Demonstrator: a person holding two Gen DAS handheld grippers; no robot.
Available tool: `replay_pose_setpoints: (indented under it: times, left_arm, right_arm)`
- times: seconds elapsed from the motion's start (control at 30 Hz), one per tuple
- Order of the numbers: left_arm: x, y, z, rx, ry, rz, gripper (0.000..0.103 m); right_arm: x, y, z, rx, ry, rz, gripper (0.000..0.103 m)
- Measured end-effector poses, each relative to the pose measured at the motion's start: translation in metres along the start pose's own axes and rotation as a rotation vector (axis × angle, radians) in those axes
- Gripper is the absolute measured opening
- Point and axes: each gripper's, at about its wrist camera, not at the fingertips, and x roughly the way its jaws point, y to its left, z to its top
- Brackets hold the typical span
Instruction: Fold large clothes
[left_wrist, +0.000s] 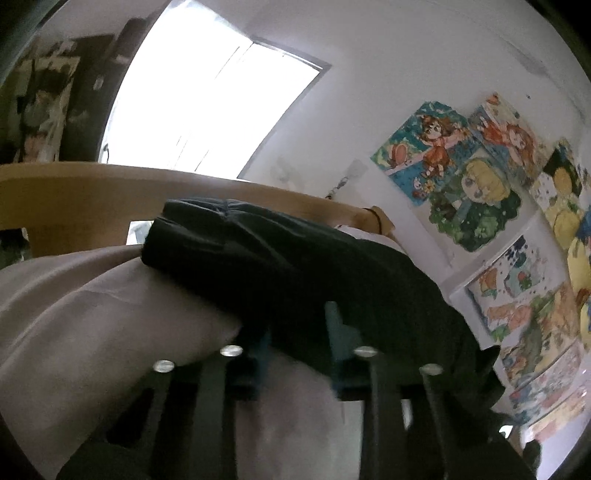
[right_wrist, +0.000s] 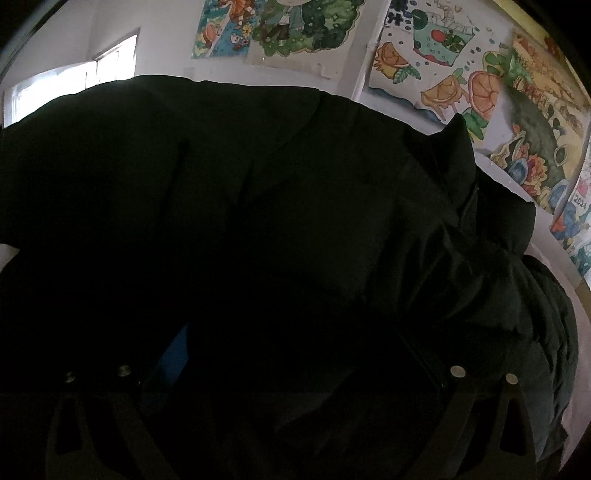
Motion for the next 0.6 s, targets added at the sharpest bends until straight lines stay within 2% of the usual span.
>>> replay_pose_setpoints:
  times: [0.1,0.3,0.43,0.6]
  left_arm:
    - [-0.007,-0.005,0.003,0.027,-0.016,-0.017,0.006]
    - [-0.031,-0.035,0.010,0.151,-0.090,-0.052,0.003]
    - [-0.051,-0.069,0.019,0.260,-0.132,-0.092,0.003]
    - [-0.074,-0.124,0.024,0.390,-0.174,-0.181,0.002]
  right_arm:
    - [0.000,-0.001,0.000,0.008,0.004,0.012,0.103]
    - [-0.009,-0.006,0.005,0.023,0.035,0.064,0.103]
    - [-0.041,-0.036,0.018,0.072,0.010,0.153,0.103]
    - [-0.102,-0.098,0.037,0.157,-0.004,0.179,0.103]
